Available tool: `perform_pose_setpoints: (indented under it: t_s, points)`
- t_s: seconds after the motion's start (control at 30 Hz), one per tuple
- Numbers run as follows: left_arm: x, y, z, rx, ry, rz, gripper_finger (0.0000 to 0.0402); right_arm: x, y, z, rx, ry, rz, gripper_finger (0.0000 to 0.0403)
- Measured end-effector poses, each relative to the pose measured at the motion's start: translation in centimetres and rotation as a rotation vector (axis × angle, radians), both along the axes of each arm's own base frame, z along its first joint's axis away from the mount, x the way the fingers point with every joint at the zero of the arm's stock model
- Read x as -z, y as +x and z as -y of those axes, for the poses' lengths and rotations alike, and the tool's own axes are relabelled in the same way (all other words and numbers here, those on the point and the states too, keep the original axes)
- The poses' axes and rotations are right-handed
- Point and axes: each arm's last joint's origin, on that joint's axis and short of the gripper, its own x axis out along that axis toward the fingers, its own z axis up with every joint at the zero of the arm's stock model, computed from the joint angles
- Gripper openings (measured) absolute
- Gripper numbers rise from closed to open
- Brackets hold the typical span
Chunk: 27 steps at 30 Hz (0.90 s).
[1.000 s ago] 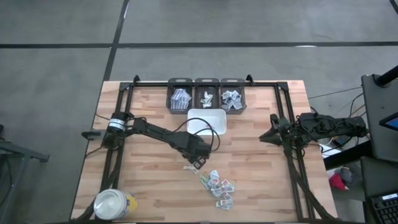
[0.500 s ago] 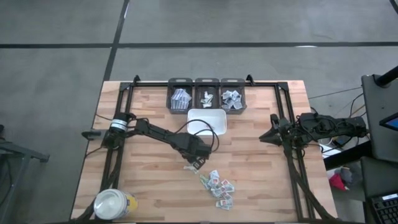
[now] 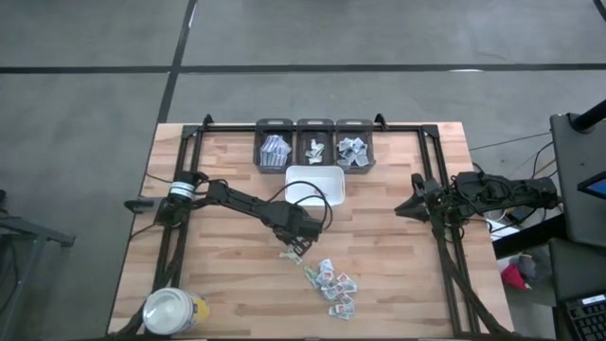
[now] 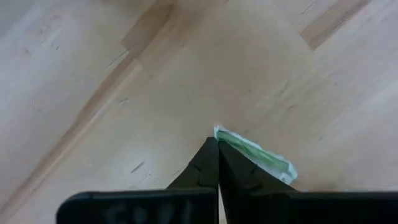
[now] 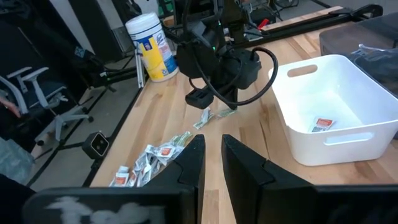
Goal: Pick & Place First Aid Supplies
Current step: Put the green band aid into the middle black bin
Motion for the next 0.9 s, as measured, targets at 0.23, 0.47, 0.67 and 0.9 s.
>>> perform_pose_setpoints:
  t_s: [0.23, 0.47, 0.67, 0.9]
  points:
    - [-5.2, -0.8, 0.3, 0.039, -0.002, 0.033, 0.0000, 0.0, 0.0, 0.0, 0.000, 0.000, 0.000, 0.0052]
    - [-13.1, -1.7, 0.0, 0.032, 0.083, 0.268, 0.0000, 0.0, 0.0, 0.0, 0.002, -0.001, 0.000, 0.0052]
    - [-18.9, -1.6, -4.2, -0.015, 0.390, 0.461, 0.0000, 0.0, 0.0, 0.0, 0.004, -0.002, -0.001, 0.0052]
    - [-22.0, -1.4, -13.7, -0.020, 0.513, 0.525, 0.0000, 0.0, 0.0, 0.0, 0.005, -0.002, -0.001, 0.0052]
